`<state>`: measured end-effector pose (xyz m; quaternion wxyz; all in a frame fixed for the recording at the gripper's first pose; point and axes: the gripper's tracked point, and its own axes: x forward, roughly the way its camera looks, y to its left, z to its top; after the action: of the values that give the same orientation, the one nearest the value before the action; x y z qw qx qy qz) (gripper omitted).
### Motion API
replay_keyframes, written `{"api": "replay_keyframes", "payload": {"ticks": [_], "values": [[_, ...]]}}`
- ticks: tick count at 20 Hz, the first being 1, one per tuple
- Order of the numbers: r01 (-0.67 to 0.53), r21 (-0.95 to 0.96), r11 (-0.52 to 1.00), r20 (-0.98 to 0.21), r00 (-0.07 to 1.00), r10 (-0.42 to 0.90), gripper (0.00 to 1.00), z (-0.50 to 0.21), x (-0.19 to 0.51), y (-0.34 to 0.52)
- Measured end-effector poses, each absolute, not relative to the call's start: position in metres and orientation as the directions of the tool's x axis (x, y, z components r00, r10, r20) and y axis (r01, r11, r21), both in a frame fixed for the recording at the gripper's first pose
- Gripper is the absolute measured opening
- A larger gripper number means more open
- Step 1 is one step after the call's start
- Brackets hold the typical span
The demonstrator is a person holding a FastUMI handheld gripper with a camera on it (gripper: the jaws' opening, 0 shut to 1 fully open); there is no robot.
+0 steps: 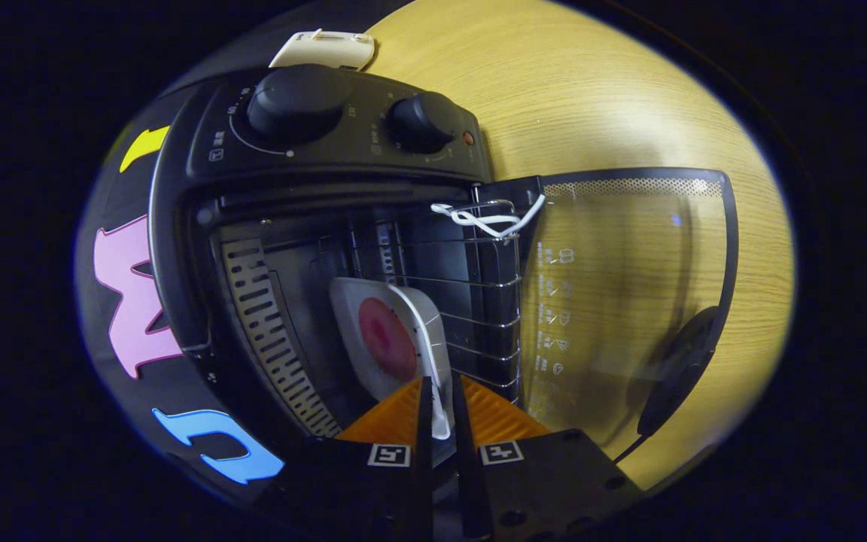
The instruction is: Open the toaster oven, put the food inside, and close the toaster oven door.
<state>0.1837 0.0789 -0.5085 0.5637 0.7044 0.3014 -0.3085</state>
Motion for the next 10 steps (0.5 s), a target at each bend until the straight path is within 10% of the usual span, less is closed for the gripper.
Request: {"api": "replay_keyframes", "payload": {"ticks": [5, 8, 10], "values": [[0.771, 0.624, -0.123, -0.768, 0.635, 0.082, 0.61, -0.495, 0.176, 0.078], [0.776, 0.63, 0.036, -0.775, 0.625, 0.095, 0.62, -0.486, 0.156, 0.076], [0.758, 0.638, 0.139, -0.77, 0.624, 0.134, 0.86, -0.475, 0.137, 0.08]]}}
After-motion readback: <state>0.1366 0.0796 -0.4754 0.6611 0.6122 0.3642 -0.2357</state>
